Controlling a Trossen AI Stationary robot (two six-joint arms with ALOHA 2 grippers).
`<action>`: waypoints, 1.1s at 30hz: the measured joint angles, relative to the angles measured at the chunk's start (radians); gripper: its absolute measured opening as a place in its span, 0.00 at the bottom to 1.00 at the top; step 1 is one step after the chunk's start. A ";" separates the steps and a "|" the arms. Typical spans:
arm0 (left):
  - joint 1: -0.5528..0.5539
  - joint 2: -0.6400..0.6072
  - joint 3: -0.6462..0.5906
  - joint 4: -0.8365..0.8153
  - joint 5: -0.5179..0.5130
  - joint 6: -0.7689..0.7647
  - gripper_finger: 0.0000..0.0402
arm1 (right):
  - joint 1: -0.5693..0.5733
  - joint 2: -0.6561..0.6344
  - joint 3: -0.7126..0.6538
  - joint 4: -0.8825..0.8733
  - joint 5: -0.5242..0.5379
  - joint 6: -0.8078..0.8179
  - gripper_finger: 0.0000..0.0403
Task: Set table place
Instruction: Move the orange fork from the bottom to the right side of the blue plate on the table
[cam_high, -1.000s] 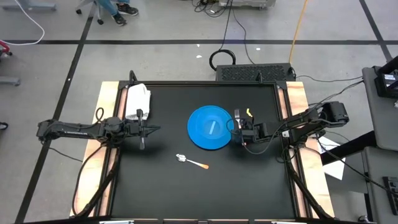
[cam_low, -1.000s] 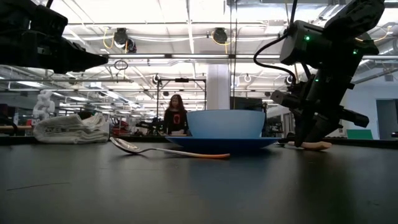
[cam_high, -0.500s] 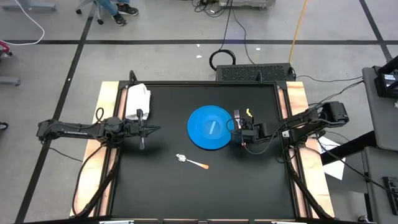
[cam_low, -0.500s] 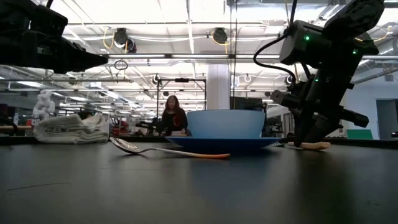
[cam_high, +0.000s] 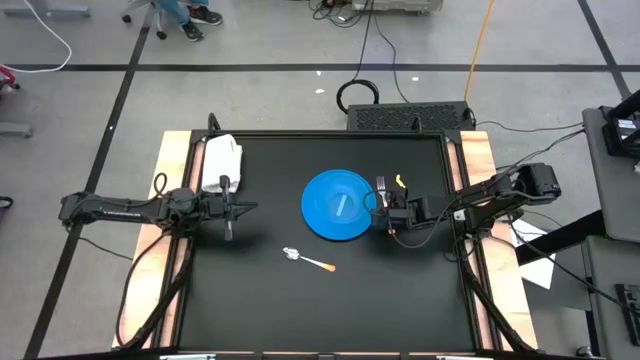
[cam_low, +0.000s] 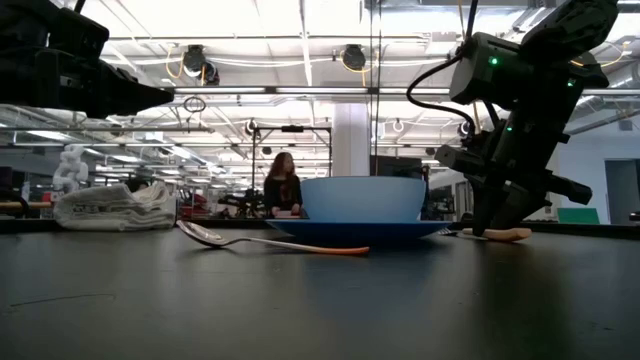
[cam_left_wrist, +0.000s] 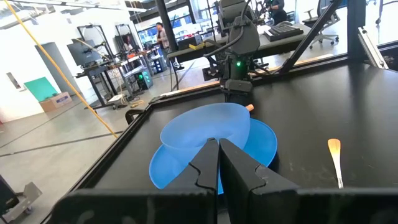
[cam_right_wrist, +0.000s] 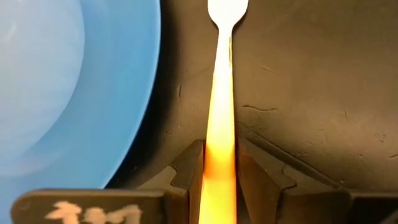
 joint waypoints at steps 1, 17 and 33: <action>0.000 0.000 0.000 0.000 0.000 0.000 0.05 | 0.000 0.000 0.000 0.000 0.000 -0.004 0.22; 0.000 0.000 0.000 0.000 0.000 0.000 0.05 | 0.000 -0.008 0.000 0.015 -0.007 -0.033 0.47; 0.000 0.000 0.000 -0.001 0.000 -0.005 0.05 | 0.001 -0.059 -0.001 0.001 -0.042 -0.170 0.49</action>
